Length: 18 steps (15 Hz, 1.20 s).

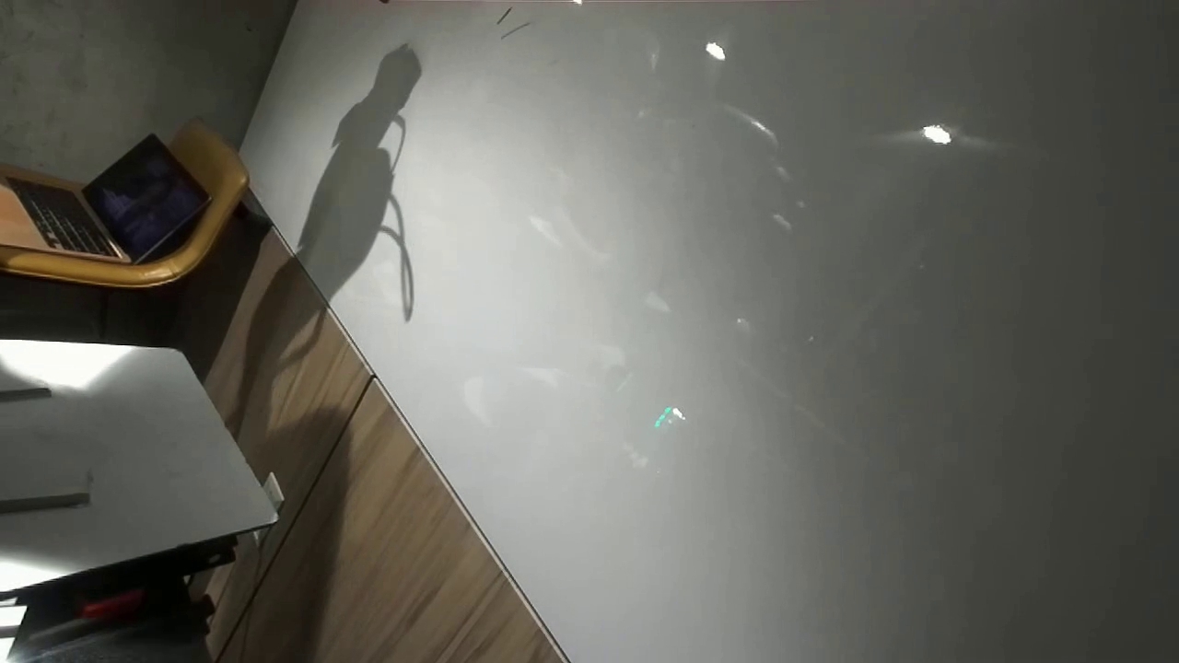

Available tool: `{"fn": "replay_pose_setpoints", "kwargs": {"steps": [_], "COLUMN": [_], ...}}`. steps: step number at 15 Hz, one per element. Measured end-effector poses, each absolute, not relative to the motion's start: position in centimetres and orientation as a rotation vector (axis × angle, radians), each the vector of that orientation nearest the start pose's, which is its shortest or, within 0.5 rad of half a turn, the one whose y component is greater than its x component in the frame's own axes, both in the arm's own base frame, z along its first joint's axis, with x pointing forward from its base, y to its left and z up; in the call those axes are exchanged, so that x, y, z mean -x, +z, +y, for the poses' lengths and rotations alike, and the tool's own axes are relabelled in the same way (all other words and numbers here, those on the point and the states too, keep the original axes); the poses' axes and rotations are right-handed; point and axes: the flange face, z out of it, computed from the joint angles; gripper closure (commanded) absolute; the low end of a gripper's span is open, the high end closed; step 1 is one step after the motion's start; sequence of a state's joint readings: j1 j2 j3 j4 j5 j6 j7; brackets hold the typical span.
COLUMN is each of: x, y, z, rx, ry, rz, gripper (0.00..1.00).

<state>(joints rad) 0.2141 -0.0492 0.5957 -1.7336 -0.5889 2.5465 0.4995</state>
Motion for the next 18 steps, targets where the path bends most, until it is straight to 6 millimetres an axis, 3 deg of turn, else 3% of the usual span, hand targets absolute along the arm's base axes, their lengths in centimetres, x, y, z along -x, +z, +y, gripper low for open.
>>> {"fn": "replay_pose_setpoints", "kwargs": {"steps": [3,6,8,13,15,18], "x": [-38.0,-40.0,-42.9,-50.0,-51.1,-51.2], "y": [66.9,65.4,65.6,69.3,70.6,71.9], "z": [49.4,50.1,48.1,40.0,38.2,37.8], "rx": [2.624,2.777,2.865,2.963,2.967,2.952], "ry": [-1.445,-1.382,-1.367,-1.406,-1.436,-1.460], "rz": [-0.906,-0.885,-0.826,-0.579,-0.508,-0.452], "gripper": [0.71,0.71,0.71,0.71,0.71,0.71]}}
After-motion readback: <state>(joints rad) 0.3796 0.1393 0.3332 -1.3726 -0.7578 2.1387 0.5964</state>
